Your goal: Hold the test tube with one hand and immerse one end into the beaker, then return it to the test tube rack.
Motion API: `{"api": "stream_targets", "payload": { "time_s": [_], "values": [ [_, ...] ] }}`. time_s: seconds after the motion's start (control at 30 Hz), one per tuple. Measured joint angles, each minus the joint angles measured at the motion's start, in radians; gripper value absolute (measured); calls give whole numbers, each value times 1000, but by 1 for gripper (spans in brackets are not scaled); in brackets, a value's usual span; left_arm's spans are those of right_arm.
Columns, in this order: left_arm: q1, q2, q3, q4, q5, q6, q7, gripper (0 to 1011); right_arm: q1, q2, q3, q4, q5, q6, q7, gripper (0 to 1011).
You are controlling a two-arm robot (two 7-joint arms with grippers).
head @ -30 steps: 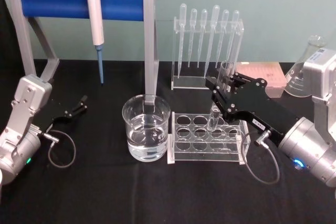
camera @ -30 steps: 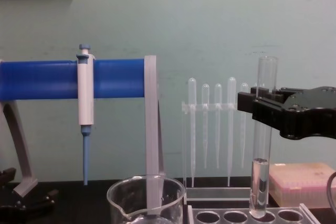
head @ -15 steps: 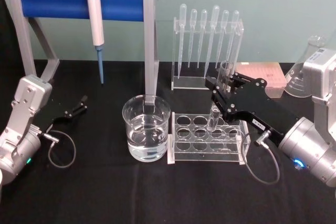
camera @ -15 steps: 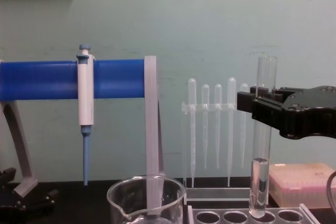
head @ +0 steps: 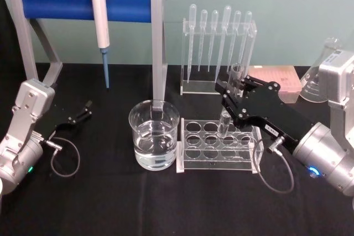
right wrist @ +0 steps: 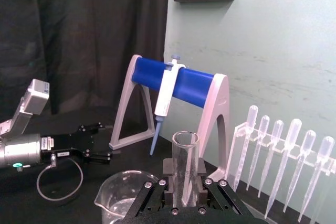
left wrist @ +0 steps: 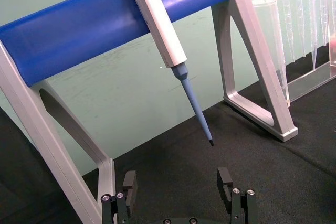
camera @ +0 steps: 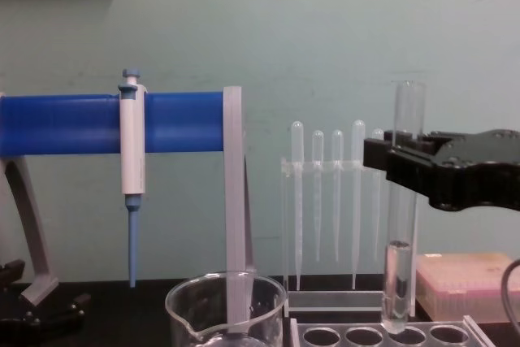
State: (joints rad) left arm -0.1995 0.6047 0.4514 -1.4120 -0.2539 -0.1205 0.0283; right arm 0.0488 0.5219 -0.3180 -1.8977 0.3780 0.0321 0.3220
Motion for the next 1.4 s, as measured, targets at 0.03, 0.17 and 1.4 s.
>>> {"api": "stream_targets", "payload": {
  "time_s": [0.03, 0.17, 1.4],
  "values": [
    [0, 0, 0, 0, 0, 0, 0, 1000, 1, -3, 0, -1, -2, 1, 1, 226],
    [0, 0, 0, 0, 0, 0, 0, 1000, 19, -24, -9, -3, -16, 18, 9, 226],
    [0, 0, 0, 0, 0, 0, 0, 1000, 262, -274, -178, 245, -101, 49, 26, 226]
  ]
}}
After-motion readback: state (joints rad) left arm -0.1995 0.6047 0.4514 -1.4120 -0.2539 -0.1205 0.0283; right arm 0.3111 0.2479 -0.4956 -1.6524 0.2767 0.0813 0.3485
